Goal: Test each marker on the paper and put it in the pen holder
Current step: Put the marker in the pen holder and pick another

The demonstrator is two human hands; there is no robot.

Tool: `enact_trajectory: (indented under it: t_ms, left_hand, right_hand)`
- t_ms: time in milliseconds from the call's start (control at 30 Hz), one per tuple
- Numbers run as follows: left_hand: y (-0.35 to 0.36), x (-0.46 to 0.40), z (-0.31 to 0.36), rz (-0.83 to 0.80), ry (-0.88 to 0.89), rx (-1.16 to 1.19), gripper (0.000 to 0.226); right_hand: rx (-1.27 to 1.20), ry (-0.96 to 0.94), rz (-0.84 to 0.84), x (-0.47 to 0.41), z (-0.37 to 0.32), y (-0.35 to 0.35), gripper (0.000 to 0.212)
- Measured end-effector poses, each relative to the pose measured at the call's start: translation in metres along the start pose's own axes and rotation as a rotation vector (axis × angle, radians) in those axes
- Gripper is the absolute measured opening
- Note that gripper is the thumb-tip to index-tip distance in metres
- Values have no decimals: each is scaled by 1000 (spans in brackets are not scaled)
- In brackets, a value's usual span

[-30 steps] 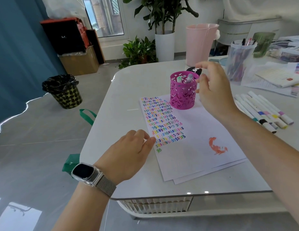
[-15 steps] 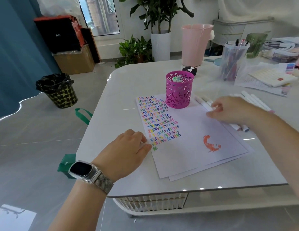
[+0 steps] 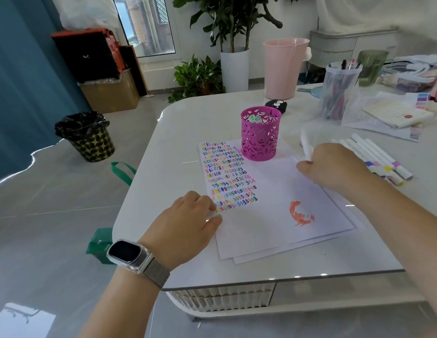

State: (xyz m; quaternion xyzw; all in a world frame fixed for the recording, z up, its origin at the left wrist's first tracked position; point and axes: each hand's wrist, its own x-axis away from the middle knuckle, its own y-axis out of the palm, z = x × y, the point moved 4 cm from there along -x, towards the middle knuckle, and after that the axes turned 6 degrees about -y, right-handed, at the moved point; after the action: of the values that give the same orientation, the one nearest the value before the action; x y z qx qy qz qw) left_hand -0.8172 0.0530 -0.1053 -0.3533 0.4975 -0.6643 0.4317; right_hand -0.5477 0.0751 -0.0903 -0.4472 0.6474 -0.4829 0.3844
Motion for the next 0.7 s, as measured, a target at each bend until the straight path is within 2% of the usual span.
enact_trajectory:
  t_ms: [133,200,300,400,467,500,600,700]
  left_hand:
    - [-6,1,6,109,31,76,35]
    - [-10,3,12,176,82,145,35]
    - [-15,6,26,182,171,348,36]
    - [-16,10,40,121,242,490,31]
    - [-18,13,47,115,311,513,21]
    - [-19,14,49,134,339,500,24]
    - [-21,16,50,189,346,390,27]
    - [-17,17,51,253,330,173,32]
  right_hand:
    - [-347,-37,48,17,-7,-21,21]
    - [-656,-28,-64,32,-21,-23,16]
    - [-993,-17,-262,58,-51,-17,29]
    - [-1124,-90,-292,81,-74,-15,31]
    - [-1129,-136,-241,90,-81,-16,28]
    - [-1118,-137,-207,92,-81,-17,27]
    - [-1152,-62,-141,91,-76,-17,38]
    - [-1262,92,-83,85,-70,-10,41]
